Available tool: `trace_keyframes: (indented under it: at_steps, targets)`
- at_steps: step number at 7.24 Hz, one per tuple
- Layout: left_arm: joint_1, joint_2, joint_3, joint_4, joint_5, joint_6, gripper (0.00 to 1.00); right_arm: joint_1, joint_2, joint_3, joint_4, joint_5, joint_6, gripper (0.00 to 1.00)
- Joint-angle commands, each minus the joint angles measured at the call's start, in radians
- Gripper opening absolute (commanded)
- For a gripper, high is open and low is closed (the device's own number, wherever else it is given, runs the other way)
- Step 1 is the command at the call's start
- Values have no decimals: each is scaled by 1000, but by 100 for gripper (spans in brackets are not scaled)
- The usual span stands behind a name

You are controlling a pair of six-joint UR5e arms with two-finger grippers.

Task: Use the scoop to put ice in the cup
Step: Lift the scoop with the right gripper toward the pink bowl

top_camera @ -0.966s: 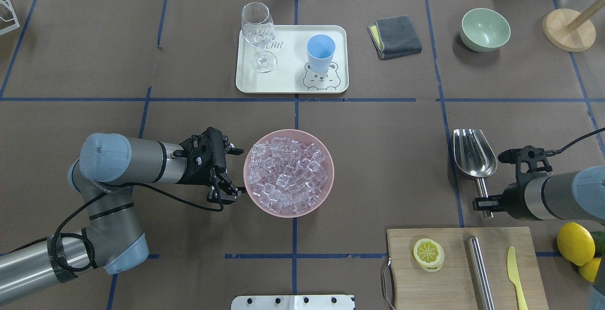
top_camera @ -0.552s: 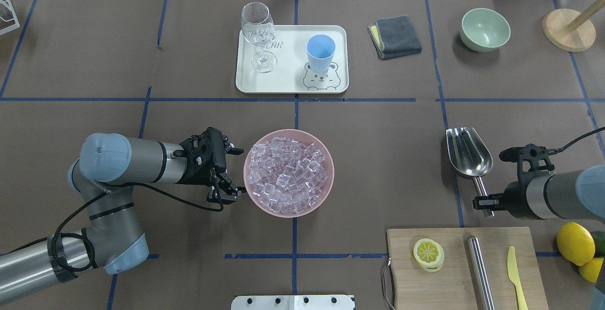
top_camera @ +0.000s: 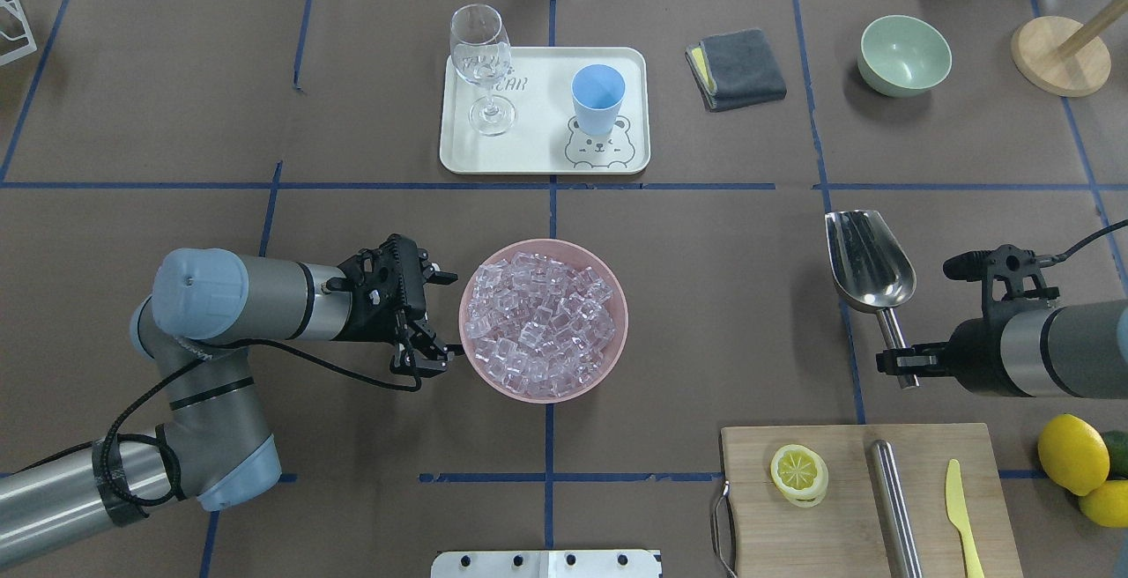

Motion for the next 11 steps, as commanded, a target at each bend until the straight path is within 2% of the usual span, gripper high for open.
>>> trace_keyframes:
  at_steps: [1, 2, 4, 5, 6, 8, 9, 11]
  targets:
    - [0, -1, 0, 0, 1, -1, 100, -5, 26, 33, 1, 43, -18, 0]
    - [-1, -2, 0, 0, 1, -1, 100, -11, 95, 34, -2, 61, -50, 0]
    - [0, -2, 0, 0, 1, -2, 100, 19, 144, 57, -3, 40, -129, 0]
    - [0, -2, 0, 0, 1, -5, 100, 18, 175, 65, -64, 44, -199, 0]
    - [0, -2, 0, 0, 1, -4, 100, 9, 227, 98, -174, 44, -242, 0]
    - [0, -2, 0, 0, 1, -1, 100, -25, 383, 186, -515, 44, -477, 0]
    - [0, -1, 2, 0, 0, 2, 100, -55, 467, 188, -631, 38, -547, 0]
    - [5, -1, 0, 3, -9, 1, 100, -86, 571, 180, -771, 35, -564, 0]
